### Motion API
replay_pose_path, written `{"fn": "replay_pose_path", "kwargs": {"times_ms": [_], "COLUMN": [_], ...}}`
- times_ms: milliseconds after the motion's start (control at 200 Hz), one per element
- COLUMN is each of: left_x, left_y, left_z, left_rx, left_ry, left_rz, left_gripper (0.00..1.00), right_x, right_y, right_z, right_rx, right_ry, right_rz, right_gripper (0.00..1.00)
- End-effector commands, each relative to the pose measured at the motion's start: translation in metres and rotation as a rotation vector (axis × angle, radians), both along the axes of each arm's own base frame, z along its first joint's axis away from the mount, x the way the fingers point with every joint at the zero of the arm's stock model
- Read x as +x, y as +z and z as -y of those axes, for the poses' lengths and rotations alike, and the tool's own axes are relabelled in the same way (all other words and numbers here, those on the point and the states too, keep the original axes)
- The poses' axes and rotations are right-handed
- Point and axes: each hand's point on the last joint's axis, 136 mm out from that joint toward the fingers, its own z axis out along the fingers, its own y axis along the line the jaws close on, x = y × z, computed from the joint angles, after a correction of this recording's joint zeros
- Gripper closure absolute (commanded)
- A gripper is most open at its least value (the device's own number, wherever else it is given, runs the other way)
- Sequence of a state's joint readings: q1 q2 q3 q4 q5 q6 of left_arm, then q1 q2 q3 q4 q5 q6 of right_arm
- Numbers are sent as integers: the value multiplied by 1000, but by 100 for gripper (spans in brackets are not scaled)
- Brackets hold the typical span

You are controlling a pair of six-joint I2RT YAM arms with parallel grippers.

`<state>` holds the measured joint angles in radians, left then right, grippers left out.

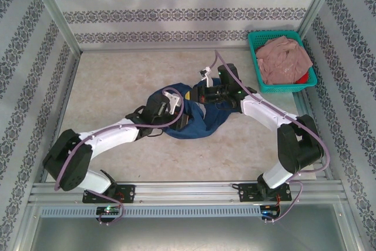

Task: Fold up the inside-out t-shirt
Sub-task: Adjust the T-shirt at the center of the table.

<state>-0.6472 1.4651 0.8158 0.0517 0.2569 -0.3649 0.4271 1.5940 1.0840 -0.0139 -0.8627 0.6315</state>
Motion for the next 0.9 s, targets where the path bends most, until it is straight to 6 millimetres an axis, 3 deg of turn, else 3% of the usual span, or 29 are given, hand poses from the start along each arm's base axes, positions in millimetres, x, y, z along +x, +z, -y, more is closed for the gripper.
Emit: {"fn": "replay_pose_path", "kwargs": {"times_ms": [0, 230, 410, 465, 545, 600, 764, 894], "left_x": [30, 50, 56, 57, 56, 50, 11, -14], "left_y": [19, 23, 31, 32, 35, 41, 78, 112], "left_z": [1, -6, 8, 15, 23, 25, 19, 7], "left_rx": [-4, 22, -1, -18, -44, -61, -146, -270], "left_ry": [33, 58, 0, -30, -66, -88, -164, -156], "left_rz": [115, 136, 157, 156, 147, 140, 92, 34], "left_gripper": [65, 66, 65, 71, 89, 100, 100, 100], "right_x": [2, 1, 1, 1, 3, 7, 32, 40], "right_y": [20, 20, 19, 20, 20, 19, 5, -3], "right_z": [0, 1, 0, 1, 4, 9, 40, 59], "right_rx": [38, 36, 38, 38, 29, 4, -267, -590], "right_ry": [17, 21, 28, 27, 18, -5, -138, -177], "right_rz": [29, 31, 27, 28, 32, 38, 145, 301], "right_gripper": [100, 100, 100, 100, 100, 100, 100, 86]}}
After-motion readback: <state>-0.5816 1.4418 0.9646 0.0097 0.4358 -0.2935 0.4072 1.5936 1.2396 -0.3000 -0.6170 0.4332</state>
